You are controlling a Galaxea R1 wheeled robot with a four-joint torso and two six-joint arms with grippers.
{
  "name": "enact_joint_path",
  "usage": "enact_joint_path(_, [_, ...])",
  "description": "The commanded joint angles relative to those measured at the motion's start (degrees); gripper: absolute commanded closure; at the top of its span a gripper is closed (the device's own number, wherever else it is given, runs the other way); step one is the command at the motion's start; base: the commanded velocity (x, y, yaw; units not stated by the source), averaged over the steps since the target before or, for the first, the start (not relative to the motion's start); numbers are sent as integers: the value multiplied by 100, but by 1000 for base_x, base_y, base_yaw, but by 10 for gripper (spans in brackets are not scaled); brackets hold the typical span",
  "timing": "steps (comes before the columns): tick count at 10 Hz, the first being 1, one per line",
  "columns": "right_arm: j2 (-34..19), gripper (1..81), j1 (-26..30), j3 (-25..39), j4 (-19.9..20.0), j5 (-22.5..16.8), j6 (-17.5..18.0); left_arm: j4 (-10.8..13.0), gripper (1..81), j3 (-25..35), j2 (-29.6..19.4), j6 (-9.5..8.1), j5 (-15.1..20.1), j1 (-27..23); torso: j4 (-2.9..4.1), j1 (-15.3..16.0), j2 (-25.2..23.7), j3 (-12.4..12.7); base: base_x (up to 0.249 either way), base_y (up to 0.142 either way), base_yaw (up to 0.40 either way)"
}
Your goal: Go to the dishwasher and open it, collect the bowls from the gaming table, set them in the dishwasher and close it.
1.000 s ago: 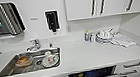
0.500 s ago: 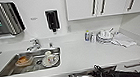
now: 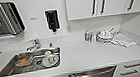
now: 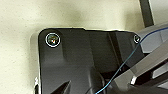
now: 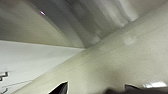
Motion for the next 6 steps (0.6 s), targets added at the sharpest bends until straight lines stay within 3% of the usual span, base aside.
enact_joint_path(1, [-165,10,-1179,-71,-431,287,-1245,3,10,-32,-35,-2,217,-118,0,0,0,0,0,0,0])
enact_joint_path(2, [-165,10,-1468,-245,-423,672,-1455,3,10,-32,-18,-2,234,-118,0,0,0,0,0,0,0])
enact_joint_path(4, [-121,10,-2075,-527,-536,1086,-1738,-49,10,-32,17,-2,331,-118,0,0,0,0,0,0,0])
enact_joint_path(6, [-15,10,-2567,-835,-853,1589,-1809,-146,10,-41,35,16,331,-136,0,0,-2,0,0,0,0])
